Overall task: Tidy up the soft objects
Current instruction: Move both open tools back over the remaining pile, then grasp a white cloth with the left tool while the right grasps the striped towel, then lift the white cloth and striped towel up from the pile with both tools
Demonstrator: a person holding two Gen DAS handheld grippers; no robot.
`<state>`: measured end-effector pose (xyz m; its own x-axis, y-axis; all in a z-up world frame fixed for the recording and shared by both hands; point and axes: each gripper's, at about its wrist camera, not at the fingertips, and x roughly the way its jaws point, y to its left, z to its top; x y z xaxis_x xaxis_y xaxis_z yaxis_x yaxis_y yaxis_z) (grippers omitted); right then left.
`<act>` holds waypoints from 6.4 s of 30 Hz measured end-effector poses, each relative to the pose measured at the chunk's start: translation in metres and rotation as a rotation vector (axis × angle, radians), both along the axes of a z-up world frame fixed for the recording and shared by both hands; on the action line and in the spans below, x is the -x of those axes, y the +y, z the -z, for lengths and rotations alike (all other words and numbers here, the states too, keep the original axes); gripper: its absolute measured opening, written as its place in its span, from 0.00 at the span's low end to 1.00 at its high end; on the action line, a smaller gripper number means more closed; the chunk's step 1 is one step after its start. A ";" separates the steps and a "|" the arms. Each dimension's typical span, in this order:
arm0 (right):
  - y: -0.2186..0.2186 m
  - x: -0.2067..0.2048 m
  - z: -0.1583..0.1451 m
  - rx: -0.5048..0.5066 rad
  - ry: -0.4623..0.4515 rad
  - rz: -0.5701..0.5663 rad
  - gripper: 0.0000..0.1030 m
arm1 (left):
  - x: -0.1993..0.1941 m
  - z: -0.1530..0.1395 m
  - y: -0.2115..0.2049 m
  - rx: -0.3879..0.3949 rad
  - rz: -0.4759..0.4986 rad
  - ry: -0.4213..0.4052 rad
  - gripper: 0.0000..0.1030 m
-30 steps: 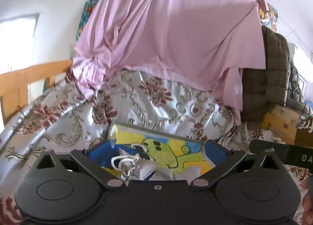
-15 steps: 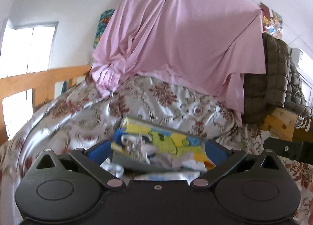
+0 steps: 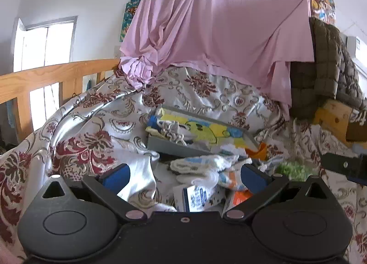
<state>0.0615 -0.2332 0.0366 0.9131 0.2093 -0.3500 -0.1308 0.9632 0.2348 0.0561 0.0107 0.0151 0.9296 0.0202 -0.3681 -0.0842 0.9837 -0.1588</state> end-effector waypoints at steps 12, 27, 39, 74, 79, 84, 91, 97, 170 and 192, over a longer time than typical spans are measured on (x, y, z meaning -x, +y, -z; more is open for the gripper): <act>0.007 0.018 0.027 0.055 0.067 -0.001 1.00 | 0.002 0.020 -0.009 -0.003 0.029 0.106 0.99; 0.018 0.011 0.050 0.146 0.149 -0.030 1.00 | -0.013 0.036 -0.006 0.035 0.010 0.219 0.99; 0.024 0.001 0.062 0.169 0.168 -0.061 1.00 | -0.022 0.042 -0.006 0.052 -0.010 0.256 0.99; 0.016 -0.050 0.047 0.179 0.016 -0.119 1.00 | -0.070 0.013 0.012 0.075 0.023 0.125 0.99; 0.012 -0.057 0.059 0.142 0.037 -0.137 1.00 | -0.097 0.027 0.012 0.065 0.125 0.119 0.99; 0.016 -0.064 0.067 0.150 0.055 -0.150 1.00 | -0.121 0.046 0.015 0.134 0.150 0.164 0.99; 0.029 -0.093 0.078 0.179 0.046 -0.195 0.94 | -0.152 0.063 0.013 0.143 0.211 0.215 0.89; 0.035 -0.114 0.086 0.174 0.067 -0.235 0.86 | -0.166 0.073 0.017 0.165 0.232 0.262 0.72; 0.013 -0.089 0.070 -0.029 0.210 -0.291 0.83 | -0.123 0.089 0.024 0.385 0.115 0.467 0.57; 0.049 -0.108 0.089 0.153 0.201 -0.295 0.78 | -0.131 0.098 0.008 0.283 0.160 0.525 0.19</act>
